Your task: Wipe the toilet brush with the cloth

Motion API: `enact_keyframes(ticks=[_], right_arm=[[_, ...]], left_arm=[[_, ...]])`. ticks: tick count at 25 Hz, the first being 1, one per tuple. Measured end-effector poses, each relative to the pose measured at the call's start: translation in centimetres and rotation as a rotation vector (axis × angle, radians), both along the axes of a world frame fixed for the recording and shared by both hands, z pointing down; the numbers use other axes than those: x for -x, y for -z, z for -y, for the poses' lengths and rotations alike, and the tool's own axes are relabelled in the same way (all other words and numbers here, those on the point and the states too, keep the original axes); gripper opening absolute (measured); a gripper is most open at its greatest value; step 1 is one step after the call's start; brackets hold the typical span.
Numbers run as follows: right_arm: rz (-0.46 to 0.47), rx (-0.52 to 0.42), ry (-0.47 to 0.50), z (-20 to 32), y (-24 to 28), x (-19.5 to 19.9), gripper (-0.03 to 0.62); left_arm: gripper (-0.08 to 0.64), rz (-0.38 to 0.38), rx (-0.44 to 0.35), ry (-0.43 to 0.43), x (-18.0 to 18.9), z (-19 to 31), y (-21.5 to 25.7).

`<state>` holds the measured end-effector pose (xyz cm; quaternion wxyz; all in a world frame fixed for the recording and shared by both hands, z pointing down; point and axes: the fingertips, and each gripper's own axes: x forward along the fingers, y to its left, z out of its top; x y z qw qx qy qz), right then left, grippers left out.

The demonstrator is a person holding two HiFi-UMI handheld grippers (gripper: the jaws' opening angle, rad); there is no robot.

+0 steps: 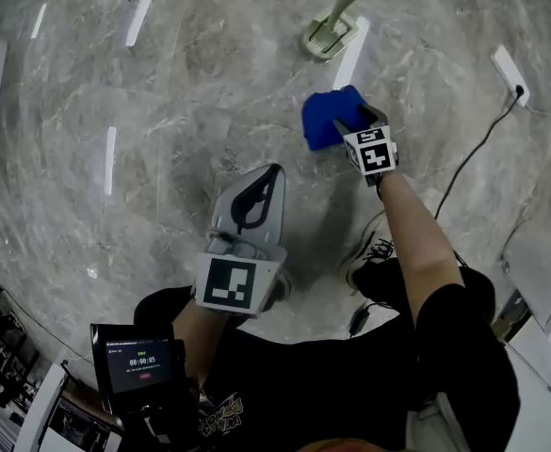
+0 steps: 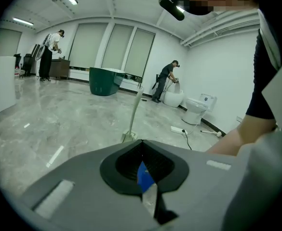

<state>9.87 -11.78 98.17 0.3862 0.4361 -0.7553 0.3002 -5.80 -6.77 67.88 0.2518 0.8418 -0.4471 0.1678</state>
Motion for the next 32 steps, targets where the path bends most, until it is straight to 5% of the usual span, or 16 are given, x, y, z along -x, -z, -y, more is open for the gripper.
enact_keyframes(ticks=[7, 11, 14, 19, 25, 28, 32], right_arm=[[-0.209, -0.091, 0.178, -0.9, -3.4, 0.0, 0.269], [-0.23, -0.079, 0.195, -0.3, -2.8, 0.5, 0.131], [-0.119, -0.126, 0.053, 2.3, 0.8, -0.3, 0.11], [0.062, -0.222, -0.412, 9.1, 6.2, -6.4, 0.109], [0.036, -0.167, -0.522, 13.2, 5.1, -10.0, 0.109], [0.007, -0.124, -0.428, 14.3, 4.1, -8.6, 0.109], [-0.173, -0.082, -0.117, 13.1, 3.1, -6.5, 0.11]], left_arm=[[0.011, -0.058, -0.084, 0.004, -0.5, 3.3, 2.6], [0.011, -0.063, -0.112, -0.028, -1.6, 4.2, 3.0], [0.011, -0.113, -0.105, -0.006, -1.7, 5.0, 3.6], [0.011, -0.152, -0.09, 0.023, -1.6, 6.3, 4.1], [0.011, -0.14, -0.081, 0.0, -2.4, 6.0, 4.3], [0.011, -0.134, -0.075, 0.004, -2.1, 5.8, 3.8], [0.011, -0.155, -0.053, 0.028, -1.5, 5.9, 4.1]])
